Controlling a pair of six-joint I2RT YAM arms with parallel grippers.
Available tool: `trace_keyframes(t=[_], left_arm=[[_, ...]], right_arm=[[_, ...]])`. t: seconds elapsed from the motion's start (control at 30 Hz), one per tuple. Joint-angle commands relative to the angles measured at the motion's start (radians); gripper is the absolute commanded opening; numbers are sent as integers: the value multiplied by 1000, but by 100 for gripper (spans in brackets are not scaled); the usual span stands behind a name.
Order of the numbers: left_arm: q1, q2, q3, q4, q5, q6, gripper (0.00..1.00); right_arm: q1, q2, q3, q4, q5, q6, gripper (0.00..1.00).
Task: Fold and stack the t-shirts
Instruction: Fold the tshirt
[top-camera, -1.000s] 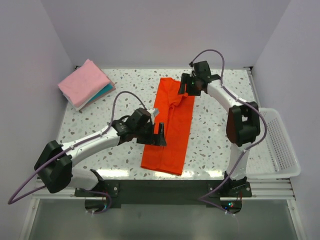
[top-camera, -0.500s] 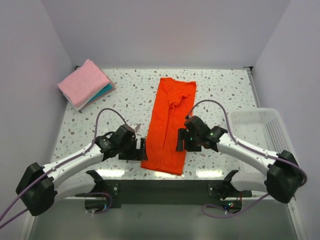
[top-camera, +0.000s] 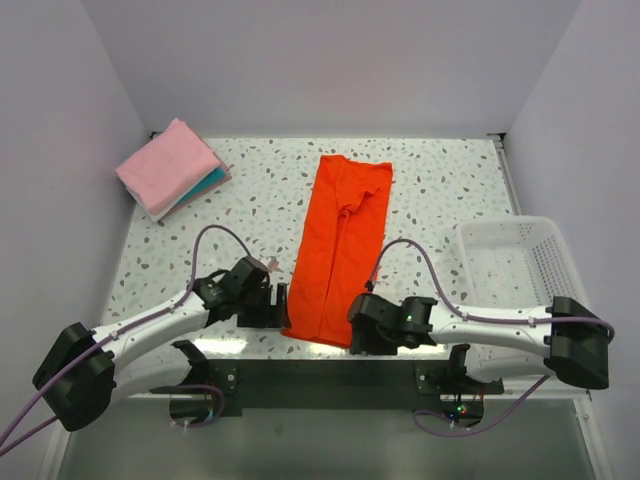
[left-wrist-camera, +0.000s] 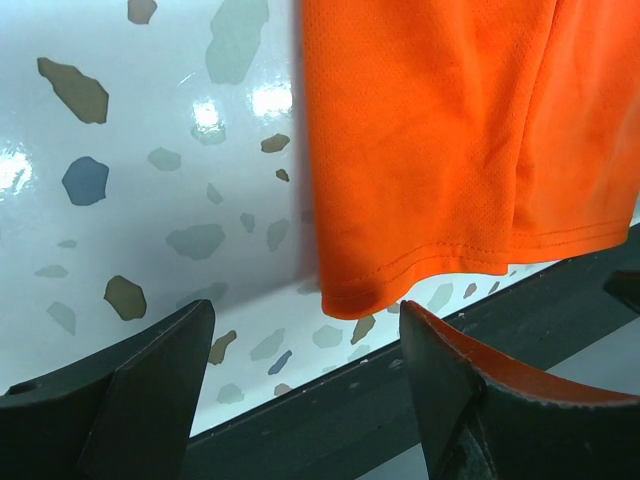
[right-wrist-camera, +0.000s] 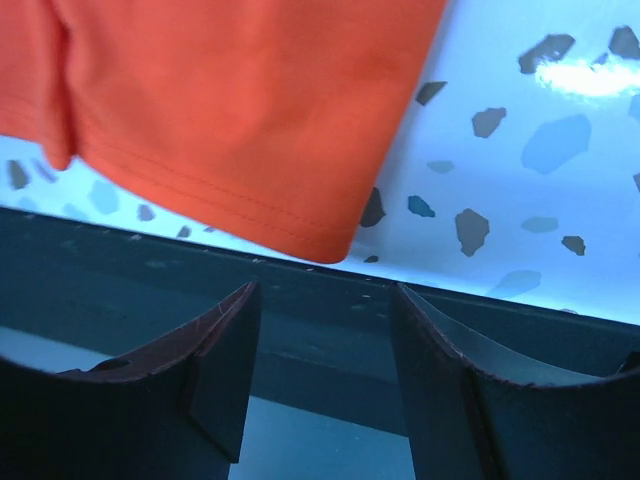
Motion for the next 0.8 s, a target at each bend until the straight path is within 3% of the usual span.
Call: trace_keyframes(t=[0.0, 0.43, 0.77], left_arm=[[4, 10, 3, 64, 21, 7, 79], [4, 99, 15, 121, 52, 27, 73], [1, 119, -13, 130, 73, 16, 63]], right_arm=[[27, 40, 31, -35, 99, 111, 57], [29, -125, -48, -16, 165, 198, 54], [27, -35, -76, 43, 128, 190, 50]])
